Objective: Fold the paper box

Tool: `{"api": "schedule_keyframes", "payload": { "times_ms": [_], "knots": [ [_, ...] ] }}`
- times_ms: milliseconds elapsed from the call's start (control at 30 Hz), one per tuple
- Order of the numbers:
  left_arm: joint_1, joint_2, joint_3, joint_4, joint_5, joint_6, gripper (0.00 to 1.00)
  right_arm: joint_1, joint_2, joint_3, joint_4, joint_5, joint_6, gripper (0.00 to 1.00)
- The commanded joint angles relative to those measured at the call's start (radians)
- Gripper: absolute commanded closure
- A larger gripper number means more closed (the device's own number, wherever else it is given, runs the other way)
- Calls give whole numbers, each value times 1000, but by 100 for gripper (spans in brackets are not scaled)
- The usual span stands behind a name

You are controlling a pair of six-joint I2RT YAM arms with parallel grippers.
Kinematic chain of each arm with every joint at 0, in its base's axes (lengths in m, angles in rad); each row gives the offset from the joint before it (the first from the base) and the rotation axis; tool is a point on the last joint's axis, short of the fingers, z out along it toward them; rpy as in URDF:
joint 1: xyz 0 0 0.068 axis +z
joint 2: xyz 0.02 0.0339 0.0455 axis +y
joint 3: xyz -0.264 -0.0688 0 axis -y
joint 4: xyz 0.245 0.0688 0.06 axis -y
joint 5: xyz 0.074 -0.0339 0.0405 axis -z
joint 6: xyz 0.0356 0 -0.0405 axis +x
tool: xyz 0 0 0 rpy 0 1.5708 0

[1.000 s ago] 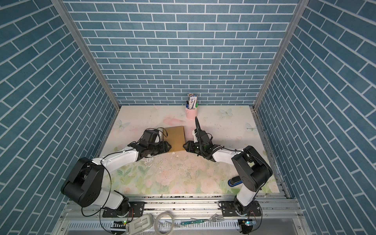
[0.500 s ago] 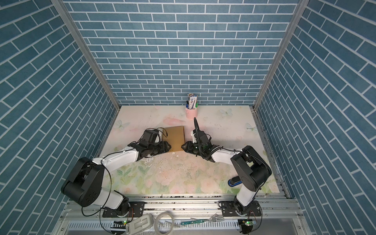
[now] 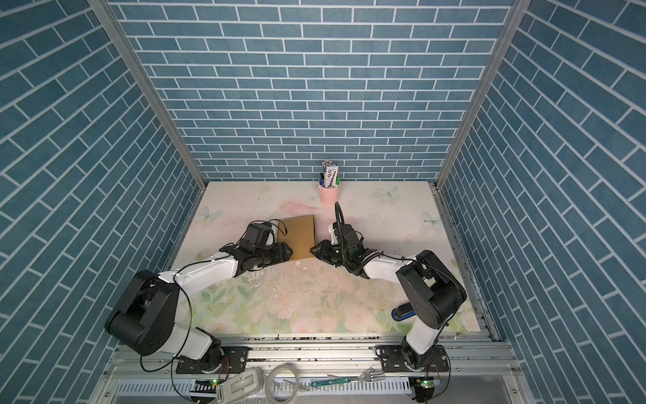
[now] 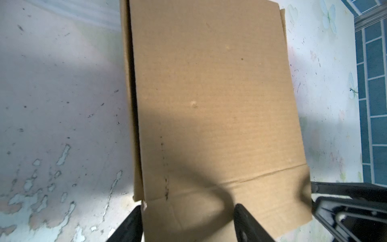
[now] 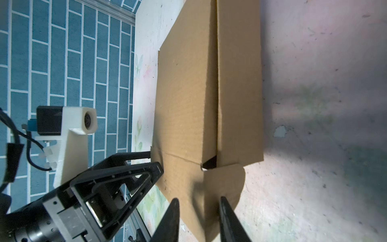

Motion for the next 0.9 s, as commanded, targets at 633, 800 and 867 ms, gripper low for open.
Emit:
{"api": "schedule_keyframes", "payload": {
  "times_ms": [633,800,867],
  "knots": [
    [-12,-1,-4,4,35,13,31,22,29,-8,135,-83,203,69],
    [-11,-16,3,-17,26,22,31,34,38,-20,171,-86,250,69],
    [-10,-23,9,-28,19,28,31,40,37,-20,168,-83,253,69]
  ]
}}
